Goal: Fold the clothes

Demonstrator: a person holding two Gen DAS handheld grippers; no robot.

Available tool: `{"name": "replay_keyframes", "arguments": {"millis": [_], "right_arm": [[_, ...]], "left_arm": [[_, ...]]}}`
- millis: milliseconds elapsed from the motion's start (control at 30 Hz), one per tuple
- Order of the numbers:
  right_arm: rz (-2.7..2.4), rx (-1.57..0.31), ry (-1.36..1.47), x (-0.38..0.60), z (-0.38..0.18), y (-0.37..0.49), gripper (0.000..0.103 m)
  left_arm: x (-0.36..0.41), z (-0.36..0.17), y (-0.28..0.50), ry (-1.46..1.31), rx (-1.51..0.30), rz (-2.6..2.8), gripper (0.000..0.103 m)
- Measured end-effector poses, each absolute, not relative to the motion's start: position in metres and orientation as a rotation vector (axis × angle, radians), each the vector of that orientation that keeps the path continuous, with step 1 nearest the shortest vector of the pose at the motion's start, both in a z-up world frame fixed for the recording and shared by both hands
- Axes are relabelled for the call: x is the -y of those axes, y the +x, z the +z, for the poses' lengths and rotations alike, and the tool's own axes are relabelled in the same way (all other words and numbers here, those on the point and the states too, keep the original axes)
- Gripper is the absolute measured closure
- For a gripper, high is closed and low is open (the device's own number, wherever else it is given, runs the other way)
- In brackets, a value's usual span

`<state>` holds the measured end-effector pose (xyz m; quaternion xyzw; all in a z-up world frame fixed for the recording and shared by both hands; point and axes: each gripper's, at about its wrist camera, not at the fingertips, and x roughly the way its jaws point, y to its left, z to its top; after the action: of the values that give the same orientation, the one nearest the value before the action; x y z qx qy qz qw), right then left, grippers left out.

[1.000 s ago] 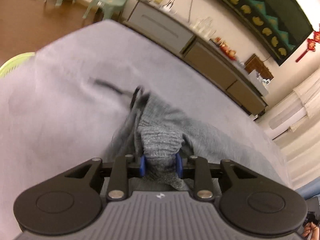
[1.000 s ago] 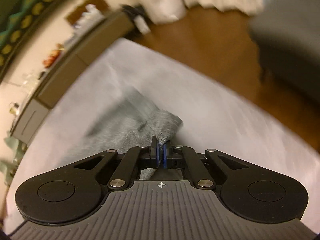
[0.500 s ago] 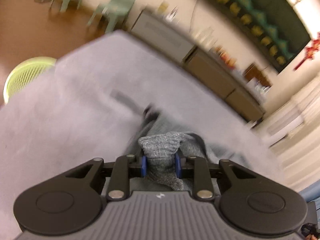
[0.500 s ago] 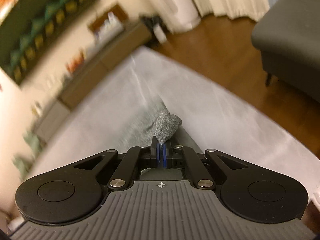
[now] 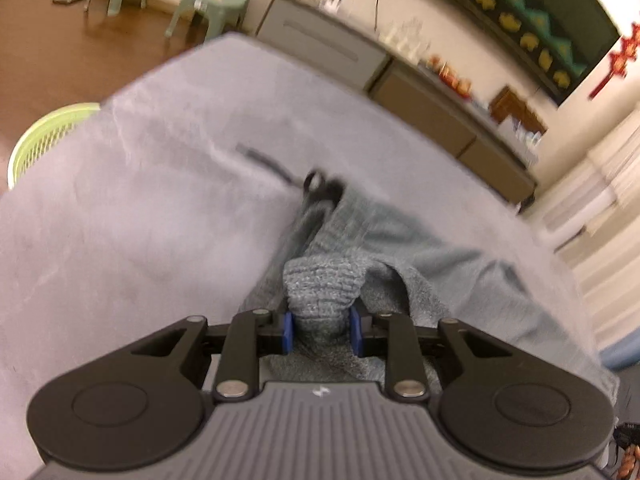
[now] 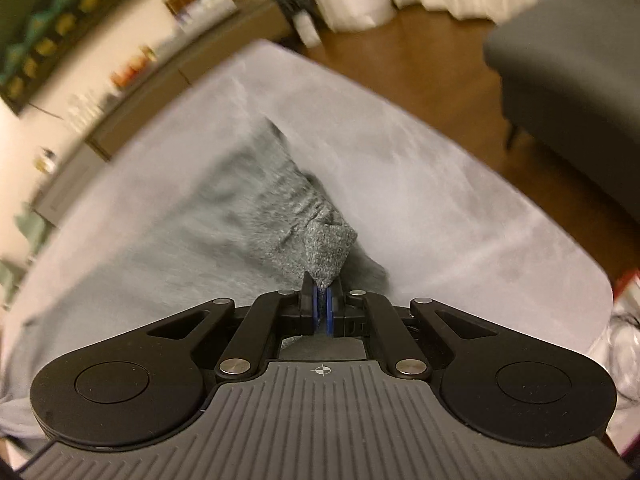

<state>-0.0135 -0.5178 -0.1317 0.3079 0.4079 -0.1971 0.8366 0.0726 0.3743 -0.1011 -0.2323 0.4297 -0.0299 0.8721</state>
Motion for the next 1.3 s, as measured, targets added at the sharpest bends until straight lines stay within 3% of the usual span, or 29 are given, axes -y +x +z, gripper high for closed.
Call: {"name": "replay_keyframes", "arguments": {"millis": [133, 300, 333, 400, 433, 467, 600, 800, 900, 967, 1167, 1233, 1300], "right_arm": [[-0.42, -0.855, 0.633, 0.518, -0.129, -0.014, 0.1], [-0.457, -0.9, 0.554, 0.517, -0.127, -0.012, 0.101], [-0.468, -0.907, 0.534, 0.516, -0.125, -0.01, 0.098], [-0.519, -0.899, 0.48, 0.513, -0.115, -0.012, 0.076], [-0.581, -0.867, 0.403, 0.502, -0.104, -0.012, 0.045], [-0.643, -0.832, 0.32, 0.491, -0.094, -0.012, 0.036], [-0.727, -0.71, 0.015, 0.428, -0.054, -0.005, 0.037], [-0.32, -0.579, -0.315, 0.239, -0.02, 0.026, 0.037], [0.037, -0.533, -0.414, 0.116, -0.022, 0.025, 0.037], [0.307, -0.517, -0.457, 0.035, -0.027, 0.021, 0.036], [0.762, -0.469, -0.499, -0.146, -0.061, 0.037, 0.026], [0.8, -0.492, -0.539, -0.189, -0.08, 0.05, 0.028], [0.774, -0.492, -0.578, -0.214, -0.098, 0.064, 0.04]], "left_arm": [[-0.372, -0.107, 0.064, -0.439, -0.918, -0.066, 0.075], [-0.372, -0.099, 0.052, -0.394, -0.914, -0.128, 0.062], [-0.376, -0.095, 0.05, -0.414, -0.892, -0.132, 0.055], [-0.385, -0.089, 0.048, -0.471, -0.848, -0.122, 0.043], [-0.389, -0.088, 0.049, -0.5, -0.835, -0.116, 0.041], [-0.39, -0.089, 0.051, -0.523, -0.836, -0.116, 0.041], [-0.38, -0.095, 0.059, -0.554, -0.863, -0.133, 0.038], [-0.364, -0.101, 0.061, -0.606, -0.822, -0.161, 0.037], [-0.363, -0.098, 0.059, -0.644, -0.769, -0.192, 0.045], [-0.36, -0.092, 0.057, -0.629, -0.737, -0.229, 0.062], [-0.361, -0.083, 0.052, -0.586, -0.643, -0.339, 0.08], [-0.363, -0.083, 0.052, -0.569, -0.612, -0.375, 0.086], [-0.367, -0.083, 0.051, -0.556, -0.579, -0.4, 0.086]]}}
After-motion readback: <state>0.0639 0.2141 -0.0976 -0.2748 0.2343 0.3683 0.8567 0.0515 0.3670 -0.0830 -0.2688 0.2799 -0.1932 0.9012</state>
